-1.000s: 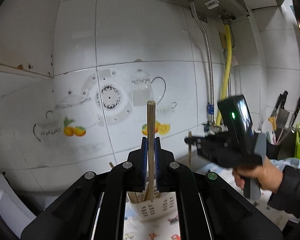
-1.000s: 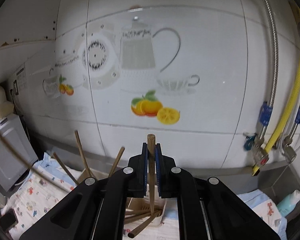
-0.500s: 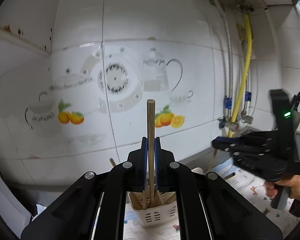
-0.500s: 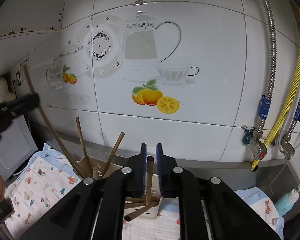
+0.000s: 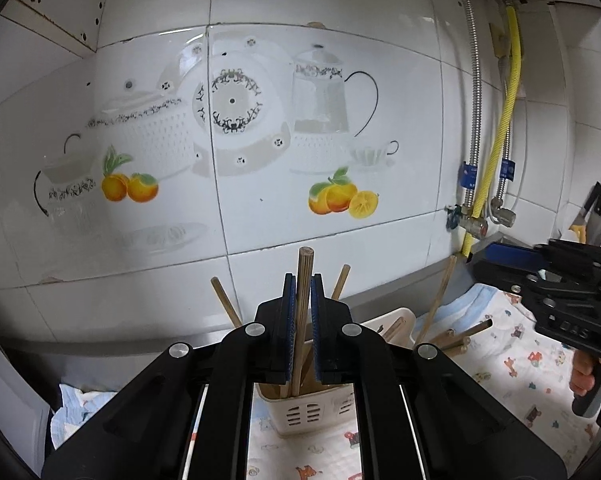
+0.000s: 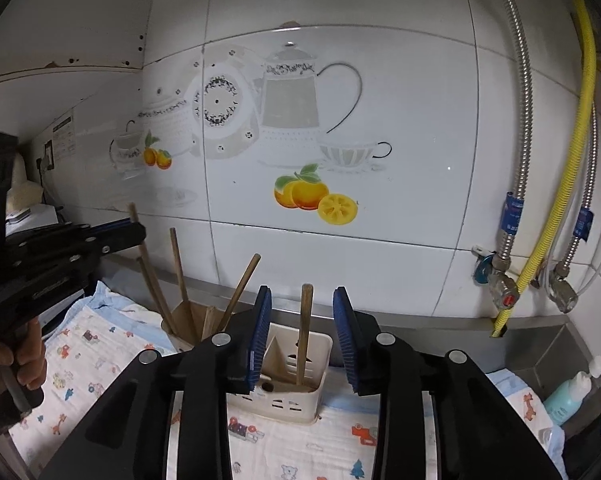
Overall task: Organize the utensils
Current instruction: 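Open both tools and pull them back from the holder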
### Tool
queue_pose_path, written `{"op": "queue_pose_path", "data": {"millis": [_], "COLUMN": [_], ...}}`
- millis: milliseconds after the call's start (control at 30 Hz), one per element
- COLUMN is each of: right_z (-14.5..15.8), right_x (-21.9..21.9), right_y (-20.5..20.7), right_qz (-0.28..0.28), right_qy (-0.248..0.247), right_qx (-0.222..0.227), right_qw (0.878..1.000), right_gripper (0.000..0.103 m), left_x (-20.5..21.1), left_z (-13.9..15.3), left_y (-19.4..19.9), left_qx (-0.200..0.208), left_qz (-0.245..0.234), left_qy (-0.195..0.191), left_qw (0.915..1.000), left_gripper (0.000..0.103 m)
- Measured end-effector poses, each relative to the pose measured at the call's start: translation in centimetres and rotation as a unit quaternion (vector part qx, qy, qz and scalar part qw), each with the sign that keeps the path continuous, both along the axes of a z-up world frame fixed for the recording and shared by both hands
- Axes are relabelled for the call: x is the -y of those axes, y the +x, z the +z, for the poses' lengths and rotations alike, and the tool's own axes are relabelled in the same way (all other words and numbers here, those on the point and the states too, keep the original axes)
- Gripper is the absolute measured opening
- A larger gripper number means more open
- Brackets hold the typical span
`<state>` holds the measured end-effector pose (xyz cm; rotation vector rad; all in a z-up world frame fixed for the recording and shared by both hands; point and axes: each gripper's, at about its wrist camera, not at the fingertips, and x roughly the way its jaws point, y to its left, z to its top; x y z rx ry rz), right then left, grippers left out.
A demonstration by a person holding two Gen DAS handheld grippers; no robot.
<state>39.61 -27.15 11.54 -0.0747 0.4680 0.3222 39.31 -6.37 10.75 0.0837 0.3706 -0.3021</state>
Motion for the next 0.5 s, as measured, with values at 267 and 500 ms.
{"op": "queue_pose_path", "data": {"millis": [267, 500], "right_z": [-0.1, -0.9], "right_x": [0.1, 0.1], "right_y": [-3.1, -6.2], "right_qz": [0.009, 0.003], "right_qy": [0.014, 0.028], "right_qx": [-0.007, -0.026], "right_qw": [1.000, 0.999], "right_gripper": [0.045, 0.056], "left_x": [-0.3, -0.9], "left_z": [0.5, 1.0], "left_y": [-0.8, -2.5], "left_qx": [-0.010, -0.018], "left_qz": [-0.005, -0.008], "left_qy": [-0.009, -0.013], "left_qw": [0.9999, 0.9997], "left_gripper": [0.009, 0.010]}}
